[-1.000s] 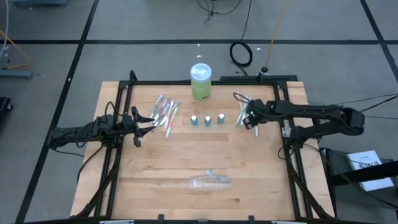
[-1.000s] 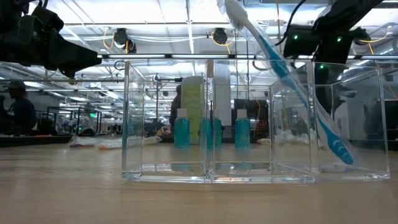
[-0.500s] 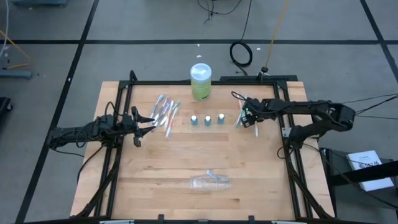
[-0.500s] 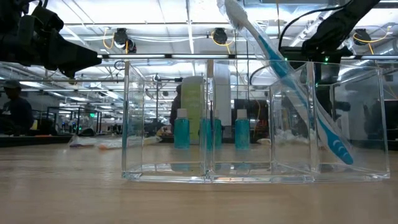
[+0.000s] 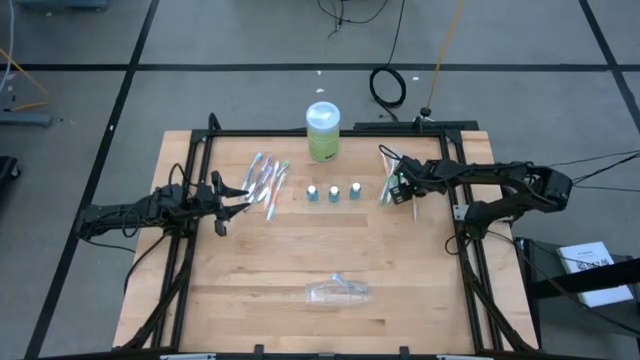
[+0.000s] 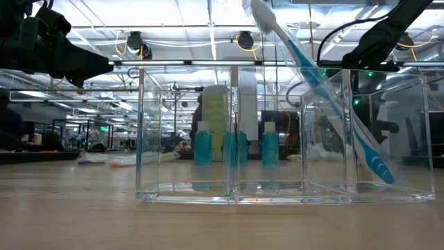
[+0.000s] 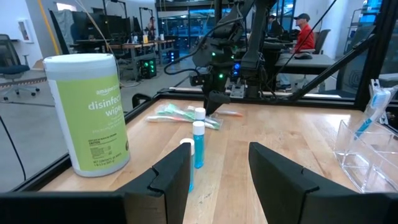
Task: Pick & Place toothbrushing station
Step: Put the orange toothbrush into the transparent organizer
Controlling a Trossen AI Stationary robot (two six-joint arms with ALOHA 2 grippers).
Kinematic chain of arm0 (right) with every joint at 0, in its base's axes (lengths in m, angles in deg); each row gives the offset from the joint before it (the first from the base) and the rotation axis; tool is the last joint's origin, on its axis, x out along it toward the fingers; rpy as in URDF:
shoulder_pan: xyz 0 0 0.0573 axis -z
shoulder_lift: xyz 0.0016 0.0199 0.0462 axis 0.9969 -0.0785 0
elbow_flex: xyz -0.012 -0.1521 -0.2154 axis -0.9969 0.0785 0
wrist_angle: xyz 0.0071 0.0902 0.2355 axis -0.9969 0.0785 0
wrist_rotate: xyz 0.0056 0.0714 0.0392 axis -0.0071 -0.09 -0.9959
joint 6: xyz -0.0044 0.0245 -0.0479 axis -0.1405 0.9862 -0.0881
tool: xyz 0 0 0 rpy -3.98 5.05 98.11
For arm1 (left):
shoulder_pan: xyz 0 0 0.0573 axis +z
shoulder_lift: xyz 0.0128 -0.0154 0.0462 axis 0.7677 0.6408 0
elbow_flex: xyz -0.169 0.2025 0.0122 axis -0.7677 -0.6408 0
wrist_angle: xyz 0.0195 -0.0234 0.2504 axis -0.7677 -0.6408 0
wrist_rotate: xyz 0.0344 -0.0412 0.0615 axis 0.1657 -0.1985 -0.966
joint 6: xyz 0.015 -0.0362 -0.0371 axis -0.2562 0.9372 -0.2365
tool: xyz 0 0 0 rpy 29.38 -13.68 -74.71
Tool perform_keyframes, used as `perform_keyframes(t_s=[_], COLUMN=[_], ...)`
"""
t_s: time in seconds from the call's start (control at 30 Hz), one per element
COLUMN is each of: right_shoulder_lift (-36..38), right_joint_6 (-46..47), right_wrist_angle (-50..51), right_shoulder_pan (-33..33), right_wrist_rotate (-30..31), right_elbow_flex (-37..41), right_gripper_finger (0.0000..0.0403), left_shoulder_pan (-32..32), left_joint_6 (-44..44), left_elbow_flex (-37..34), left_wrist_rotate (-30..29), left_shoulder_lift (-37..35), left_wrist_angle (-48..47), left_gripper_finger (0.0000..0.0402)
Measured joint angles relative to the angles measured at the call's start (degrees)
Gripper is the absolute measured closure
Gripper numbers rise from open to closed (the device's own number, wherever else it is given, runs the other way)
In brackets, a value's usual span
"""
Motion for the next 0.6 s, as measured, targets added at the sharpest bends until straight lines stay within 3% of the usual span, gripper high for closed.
perform_keyframes(t_s=[0.43, 0.6], right_shoulder_lift=[10.6, 11.4], right_joint_6=[-0.6, -0.6], right_wrist_angle=[2.2, 6.1], right_shoulder_pan=[-0.1, 0.0], right_wrist_rotate=[-1.0, 3.9], right_elbow_flex=[0.3, 0.4], right_gripper_finger=[0.0202, 0.0202], left_shoulder_pan=[0.0, 0.0], left_joint_6=[0.0, 0.0], left_elbow_flex=[0.0, 0.0], left_wrist_rotate=[0.0, 0.0], left_shoulder_lift=[0.0, 0.0], left_wrist_angle=[0.0, 0.0], left_gripper_finger=[0.0236, 0.0236])
